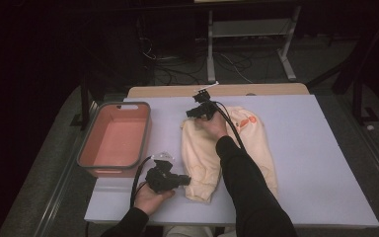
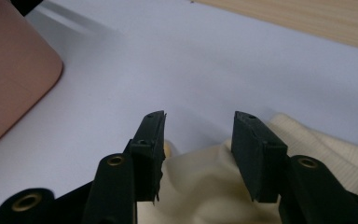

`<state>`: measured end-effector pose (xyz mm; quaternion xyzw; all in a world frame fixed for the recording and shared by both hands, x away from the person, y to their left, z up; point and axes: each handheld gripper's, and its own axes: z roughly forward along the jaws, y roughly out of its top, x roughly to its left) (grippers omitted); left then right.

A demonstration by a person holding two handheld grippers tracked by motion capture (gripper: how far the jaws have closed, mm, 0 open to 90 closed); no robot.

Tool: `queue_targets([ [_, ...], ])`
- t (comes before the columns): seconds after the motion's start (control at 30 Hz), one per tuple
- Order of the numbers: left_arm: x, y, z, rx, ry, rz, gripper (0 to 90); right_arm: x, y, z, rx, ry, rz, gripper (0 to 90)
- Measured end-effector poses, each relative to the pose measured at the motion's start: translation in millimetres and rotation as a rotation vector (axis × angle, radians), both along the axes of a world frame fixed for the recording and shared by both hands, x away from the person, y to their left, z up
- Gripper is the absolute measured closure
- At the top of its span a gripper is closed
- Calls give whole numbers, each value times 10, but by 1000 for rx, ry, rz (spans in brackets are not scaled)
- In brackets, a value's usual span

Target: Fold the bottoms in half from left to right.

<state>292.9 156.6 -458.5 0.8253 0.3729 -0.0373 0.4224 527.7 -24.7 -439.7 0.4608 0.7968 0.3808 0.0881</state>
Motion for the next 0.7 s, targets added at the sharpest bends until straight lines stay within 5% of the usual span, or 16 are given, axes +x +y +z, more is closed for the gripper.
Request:
queue_targets([
  [0.37,0,-4,-1,0,-2,1,865,-91,-10,-115,-59,-4,17,590],
  [0.57,0,-11,9,3,-8,2,865,-108,10,-121,-123,-31,5,848],
  [0.7,-2,-7,21,-4,-10,5,866,-97,-22,-99,-119,-24,16,872],
])
